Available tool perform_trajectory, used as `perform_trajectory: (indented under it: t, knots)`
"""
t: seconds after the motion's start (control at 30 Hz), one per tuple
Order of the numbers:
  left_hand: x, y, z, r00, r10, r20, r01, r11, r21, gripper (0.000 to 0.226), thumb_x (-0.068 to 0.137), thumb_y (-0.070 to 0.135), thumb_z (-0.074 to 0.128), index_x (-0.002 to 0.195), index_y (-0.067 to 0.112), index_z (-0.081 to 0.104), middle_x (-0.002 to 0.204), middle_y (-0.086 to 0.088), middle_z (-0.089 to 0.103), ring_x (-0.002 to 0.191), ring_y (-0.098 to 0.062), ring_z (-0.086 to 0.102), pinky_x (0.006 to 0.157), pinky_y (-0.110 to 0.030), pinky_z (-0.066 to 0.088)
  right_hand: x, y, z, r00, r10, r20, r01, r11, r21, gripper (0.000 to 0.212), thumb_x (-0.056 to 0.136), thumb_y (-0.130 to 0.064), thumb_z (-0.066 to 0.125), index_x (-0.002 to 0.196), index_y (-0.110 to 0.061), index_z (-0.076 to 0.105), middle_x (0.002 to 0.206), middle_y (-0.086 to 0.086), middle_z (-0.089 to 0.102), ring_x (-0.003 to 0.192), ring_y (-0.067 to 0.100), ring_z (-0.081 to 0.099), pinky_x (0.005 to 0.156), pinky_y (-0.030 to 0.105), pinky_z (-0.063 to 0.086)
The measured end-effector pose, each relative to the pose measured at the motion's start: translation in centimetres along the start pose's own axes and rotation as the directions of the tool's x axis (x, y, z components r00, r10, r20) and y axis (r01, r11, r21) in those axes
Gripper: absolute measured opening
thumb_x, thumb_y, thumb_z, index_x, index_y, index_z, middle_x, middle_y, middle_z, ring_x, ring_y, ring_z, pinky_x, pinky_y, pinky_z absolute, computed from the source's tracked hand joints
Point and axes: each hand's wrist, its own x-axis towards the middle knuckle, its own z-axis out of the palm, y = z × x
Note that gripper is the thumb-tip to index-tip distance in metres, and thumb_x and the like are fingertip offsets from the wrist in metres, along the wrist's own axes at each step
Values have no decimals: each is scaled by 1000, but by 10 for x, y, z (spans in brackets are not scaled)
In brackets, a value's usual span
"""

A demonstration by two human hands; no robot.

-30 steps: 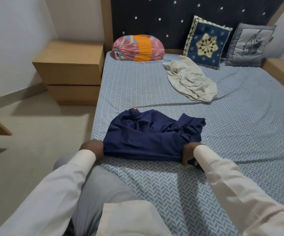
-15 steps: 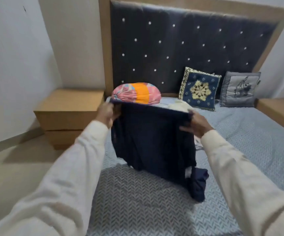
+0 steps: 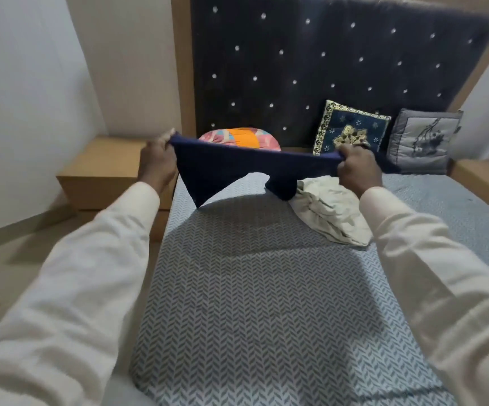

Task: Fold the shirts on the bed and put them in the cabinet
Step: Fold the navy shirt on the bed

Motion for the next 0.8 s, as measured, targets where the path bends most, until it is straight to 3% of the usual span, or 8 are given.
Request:
perform_trajectory:
  t: [0.13, 0.23, 0.3, 0.4, 0.57, 0.63, 0.7, 0.8]
  knots:
    - [-51, -72, 21, 983, 11, 185, -75, 935, 346, 36, 97, 7, 45, 128, 12, 63, 141, -16, 41, 130, -37, 37, 110, -41, 33, -53, 26, 52, 976, 57, 208, 4, 959, -282, 19, 87, -17, 49, 103, -21, 58, 94, 13, 61, 92, 34, 59, 75, 40, 44]
    - [-93, -102, 28, 948, 13, 318, -179, 847, 500, 30, 92, 9, 49, 115, 16, 67, 115, -11, 43, 110, -32, 38, 94, -42, 41, -87, 47, 79, 948, 121, 293, -31, 956, -293, 24, 86, -16, 49, 106, -22, 61, 106, 14, 66, 98, 34, 63, 77, 38, 45]
    - [-124, -116, 28, 885, -1, 465, -297, 769, 567, 28, 88, 9, 52, 107, 23, 69, 106, -9, 47, 106, -32, 43, 85, -38, 42, -115, 60, 90, 930, 132, 344, -14, 946, -325, 26, 84, -14, 50, 106, -23, 60, 110, 13, 66, 100, 34, 64, 76, 36, 44]
    - [-166, -139, 24, 790, -24, 612, -416, 713, 565, 28, 87, 14, 55, 107, 31, 66, 105, -5, 59, 105, -28, 52, 84, -35, 42, -160, 82, 98, 907, 130, 399, 16, 939, -343, 24, 84, -18, 51, 106, -25, 57, 111, 10, 66, 99, 32, 65, 77, 35, 46]
    - [-228, -152, 11, 648, -187, 739, -496, 632, 595, 26, 84, 11, 50, 102, 24, 63, 112, -4, 63, 108, -26, 58, 90, -34, 45, -228, 104, 91, 875, 67, 479, 114, 934, -339, 32, 89, -28, 52, 120, -31, 55, 111, 6, 60, 98, 32, 64, 74, 36, 46]
    - [-250, -153, 9, 618, -250, 745, -530, 568, 630, 27, 85, 12, 51, 107, 21, 64, 115, -9, 63, 108, -30, 60, 90, -35, 47, -247, 108, 83, 885, 87, 456, 107, 918, -383, 26, 86, -31, 58, 112, -31, 59, 102, 4, 55, 93, 31, 65, 68, 33, 42]
    - [-272, -152, 6, 593, -296, 749, -557, 521, 647, 28, 88, 16, 51, 114, 16, 62, 119, -12, 62, 110, -32, 60, 92, -38, 47, -265, 113, 76, 884, 107, 454, 118, 890, -440, 33, 74, -39, 71, 103, -32, 59, 94, -1, 48, 88, 28, 65, 63, 30, 35]
    - [-300, -145, 1, 578, -319, 751, -608, 446, 657, 31, 91, 17, 51, 120, 10, 58, 123, -14, 60, 115, -33, 58, 93, -39, 46, -294, 114, 65, 855, 114, 506, 177, 852, -492, 37, 70, -35, 72, 105, -34, 61, 100, -1, 51, 90, 27, 65, 64, 28, 35]
